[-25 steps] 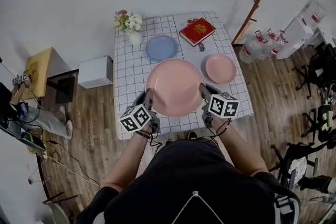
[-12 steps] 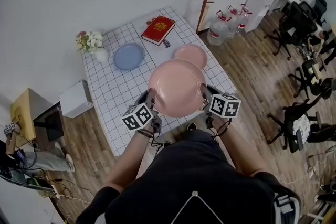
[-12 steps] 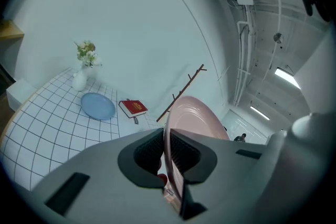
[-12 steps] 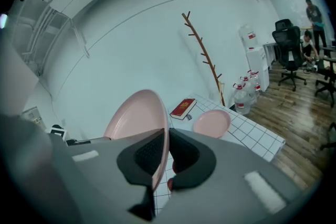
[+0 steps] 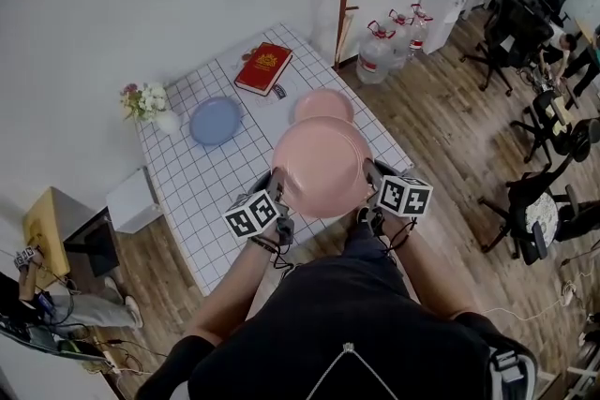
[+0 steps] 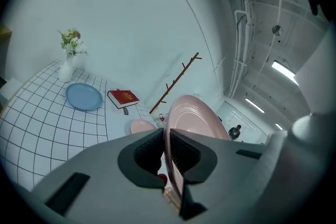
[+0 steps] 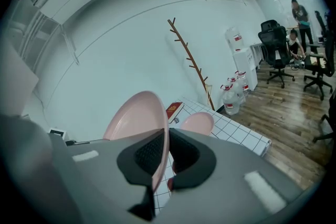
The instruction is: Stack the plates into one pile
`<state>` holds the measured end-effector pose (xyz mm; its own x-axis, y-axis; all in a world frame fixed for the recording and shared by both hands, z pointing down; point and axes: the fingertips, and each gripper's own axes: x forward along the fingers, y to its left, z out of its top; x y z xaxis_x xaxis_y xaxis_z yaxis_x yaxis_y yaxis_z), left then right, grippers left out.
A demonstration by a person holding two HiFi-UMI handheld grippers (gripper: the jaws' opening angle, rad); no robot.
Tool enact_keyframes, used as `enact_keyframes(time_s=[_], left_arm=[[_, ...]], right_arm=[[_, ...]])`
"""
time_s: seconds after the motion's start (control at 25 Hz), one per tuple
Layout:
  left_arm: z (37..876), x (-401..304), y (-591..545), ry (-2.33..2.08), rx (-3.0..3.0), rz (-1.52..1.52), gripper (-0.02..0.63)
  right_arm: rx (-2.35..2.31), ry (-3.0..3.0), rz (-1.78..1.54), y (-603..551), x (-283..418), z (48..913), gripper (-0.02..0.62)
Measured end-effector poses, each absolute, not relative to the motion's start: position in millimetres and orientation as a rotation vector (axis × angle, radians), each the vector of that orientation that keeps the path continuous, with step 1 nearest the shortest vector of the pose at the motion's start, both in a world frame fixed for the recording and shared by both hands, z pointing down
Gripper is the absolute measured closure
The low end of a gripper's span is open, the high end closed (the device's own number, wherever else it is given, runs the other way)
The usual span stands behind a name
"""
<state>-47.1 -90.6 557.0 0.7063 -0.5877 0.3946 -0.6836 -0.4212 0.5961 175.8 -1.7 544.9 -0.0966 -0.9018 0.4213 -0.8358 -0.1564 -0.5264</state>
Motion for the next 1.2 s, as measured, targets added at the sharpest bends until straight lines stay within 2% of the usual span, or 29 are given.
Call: enact_keyframes(time_s=[0.8, 1.2], left_arm=[[564, 92, -185, -1.255, 1.977, 0.061, 0.590], [561, 95, -199, -1.376, 1.881, 0.017, 0.589]], right_arm=[[-1.818, 2.289, -1.197, -153, 330, 556, 0.578], [-1.690, 2.424, -1.250, -198, 335, 558, 0.577]])
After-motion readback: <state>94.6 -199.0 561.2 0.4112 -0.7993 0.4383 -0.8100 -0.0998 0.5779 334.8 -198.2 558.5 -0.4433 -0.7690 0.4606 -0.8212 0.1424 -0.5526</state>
